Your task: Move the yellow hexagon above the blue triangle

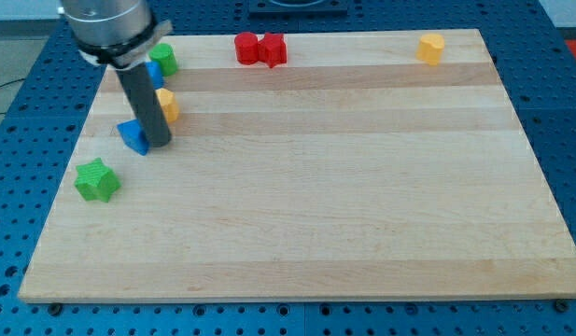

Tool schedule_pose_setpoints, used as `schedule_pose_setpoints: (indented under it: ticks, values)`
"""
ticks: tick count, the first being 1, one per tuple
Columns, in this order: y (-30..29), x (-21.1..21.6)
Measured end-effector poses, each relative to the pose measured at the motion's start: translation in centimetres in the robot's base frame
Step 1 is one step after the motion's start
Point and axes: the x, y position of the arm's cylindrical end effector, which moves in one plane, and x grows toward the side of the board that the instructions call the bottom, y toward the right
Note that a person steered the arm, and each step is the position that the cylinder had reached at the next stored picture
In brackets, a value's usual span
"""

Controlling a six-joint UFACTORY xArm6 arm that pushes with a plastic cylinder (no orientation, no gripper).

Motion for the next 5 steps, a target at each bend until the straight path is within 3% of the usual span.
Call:
schedule_pose_setpoints:
  ticks: [2,5]
  values:
    - [0.0,-3.5]
    - [9.8,-10.4]
